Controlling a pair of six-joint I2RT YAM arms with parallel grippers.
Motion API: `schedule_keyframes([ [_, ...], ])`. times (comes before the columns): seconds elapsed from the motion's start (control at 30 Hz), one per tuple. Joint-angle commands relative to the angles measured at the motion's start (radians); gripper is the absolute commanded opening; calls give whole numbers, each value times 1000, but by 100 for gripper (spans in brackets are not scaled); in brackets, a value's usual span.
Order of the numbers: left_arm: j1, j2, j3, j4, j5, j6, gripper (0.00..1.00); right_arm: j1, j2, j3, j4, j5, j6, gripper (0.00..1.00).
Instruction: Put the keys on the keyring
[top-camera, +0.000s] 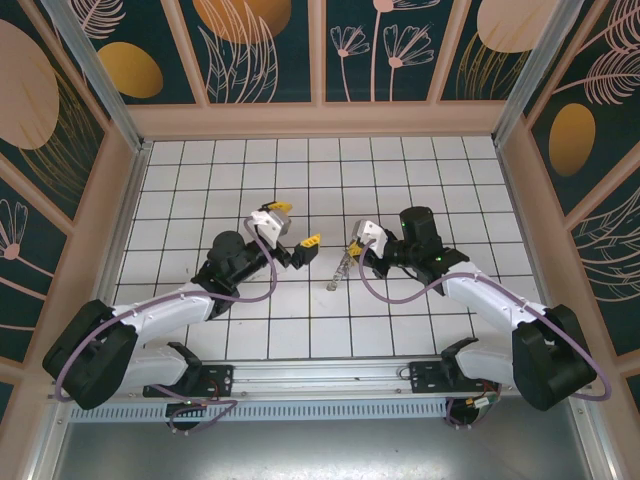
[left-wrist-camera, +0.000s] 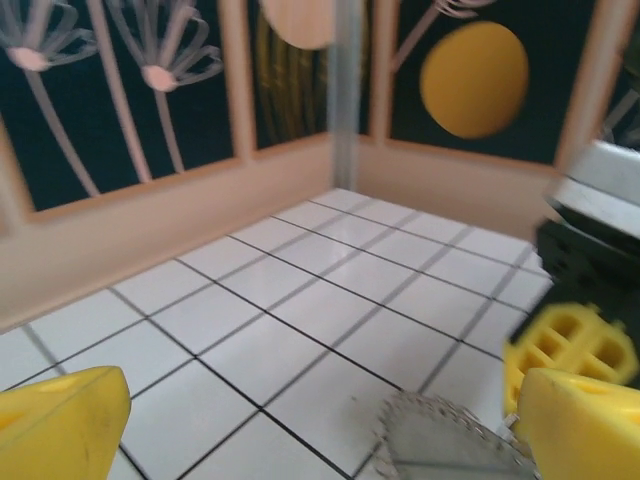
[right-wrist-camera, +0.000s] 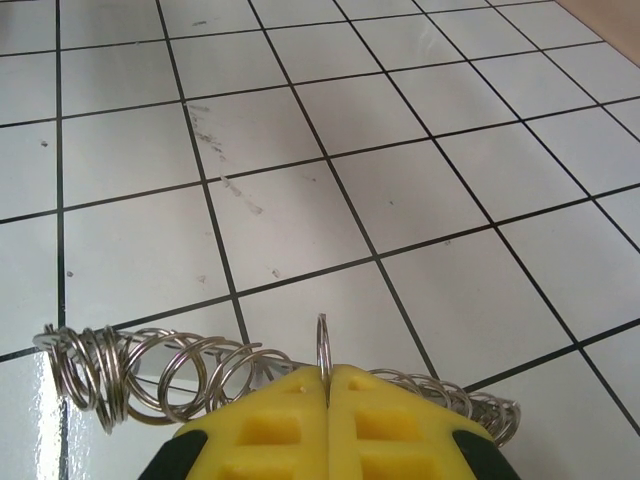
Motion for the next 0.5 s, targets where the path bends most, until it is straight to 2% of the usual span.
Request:
schedule_keyframes([
  [0.0,0,-23,2,-6,-241,-183,99,13,-17,-10,71,-10,15,0],
  [0.03,1,-16,25,-51,-224,-179,99,14,-18,-11,75,-10,14,0],
  [0.13,2,14,57,-100,-18,-89,96,17,-18,-10,71,-12,7,0],
  [0.17,1,26,71,-114,4,-94,92,17,-17,-10,69,-12,3,0],
  [0.2,1,41,89,-140,33,-84,84,17,-16,-10,65,-11,-3,0],
  [0.3,1,82,136,-199,149,-24,71,17,-17,-10,55,-10,-14,0],
  [0.4,1,131,216,-327,230,55,53,18,-16,-13,51,-14,-22,0],
  [0.47,1,164,255,-384,263,99,49,18,-16,-14,52,-12,-23,0],
])
